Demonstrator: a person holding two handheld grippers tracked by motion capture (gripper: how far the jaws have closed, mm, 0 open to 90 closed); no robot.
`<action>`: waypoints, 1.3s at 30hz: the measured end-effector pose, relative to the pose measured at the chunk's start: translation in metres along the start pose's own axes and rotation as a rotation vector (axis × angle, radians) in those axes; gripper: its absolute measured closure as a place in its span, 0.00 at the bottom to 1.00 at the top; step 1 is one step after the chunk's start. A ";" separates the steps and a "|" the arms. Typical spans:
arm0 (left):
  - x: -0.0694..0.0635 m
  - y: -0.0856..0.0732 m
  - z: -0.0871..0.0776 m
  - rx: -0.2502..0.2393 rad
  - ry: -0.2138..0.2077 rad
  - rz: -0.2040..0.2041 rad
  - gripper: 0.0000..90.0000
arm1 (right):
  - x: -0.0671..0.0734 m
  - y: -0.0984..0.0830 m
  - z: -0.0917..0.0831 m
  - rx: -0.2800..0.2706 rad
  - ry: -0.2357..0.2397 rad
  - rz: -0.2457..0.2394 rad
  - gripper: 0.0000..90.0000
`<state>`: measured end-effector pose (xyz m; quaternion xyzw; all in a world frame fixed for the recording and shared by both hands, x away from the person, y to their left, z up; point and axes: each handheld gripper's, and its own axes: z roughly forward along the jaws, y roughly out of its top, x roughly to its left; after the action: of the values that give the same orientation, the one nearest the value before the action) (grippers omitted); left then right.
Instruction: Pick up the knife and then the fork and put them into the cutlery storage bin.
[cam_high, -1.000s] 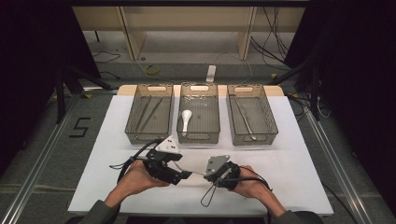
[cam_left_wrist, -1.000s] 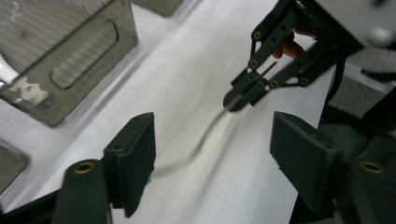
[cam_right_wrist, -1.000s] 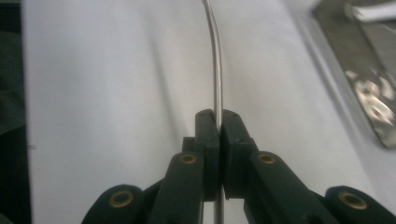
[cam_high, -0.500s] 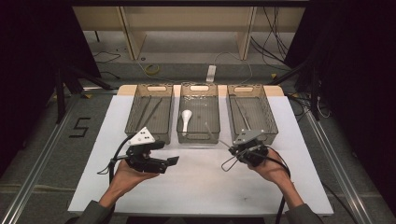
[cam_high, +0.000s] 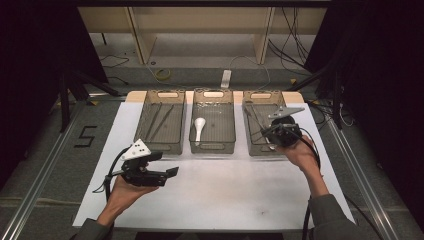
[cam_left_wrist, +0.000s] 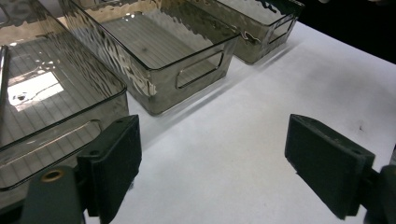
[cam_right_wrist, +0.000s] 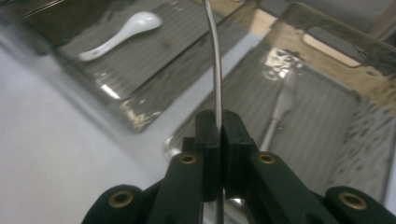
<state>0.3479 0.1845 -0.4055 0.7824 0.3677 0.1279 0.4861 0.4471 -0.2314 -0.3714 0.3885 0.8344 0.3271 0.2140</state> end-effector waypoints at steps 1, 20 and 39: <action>0.000 -0.001 -0.001 -0.003 0.003 0.000 0.20 | -0.005 0.003 0.002 0.003 -0.013 0.013 0.97; 0.007 -0.007 -0.007 -0.028 0.019 -0.018 0.19 | -0.051 0.015 0.055 0.133 -0.072 0.248 0.97; 0.008 -0.008 -0.007 -0.028 0.013 -0.028 0.18 | -0.045 0.020 0.066 0.118 -0.015 0.305 0.67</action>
<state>0.3457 0.1965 -0.4098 0.7694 0.3801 0.1312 0.4963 0.5246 -0.2322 -0.3985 0.5250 0.7820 0.3032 0.1449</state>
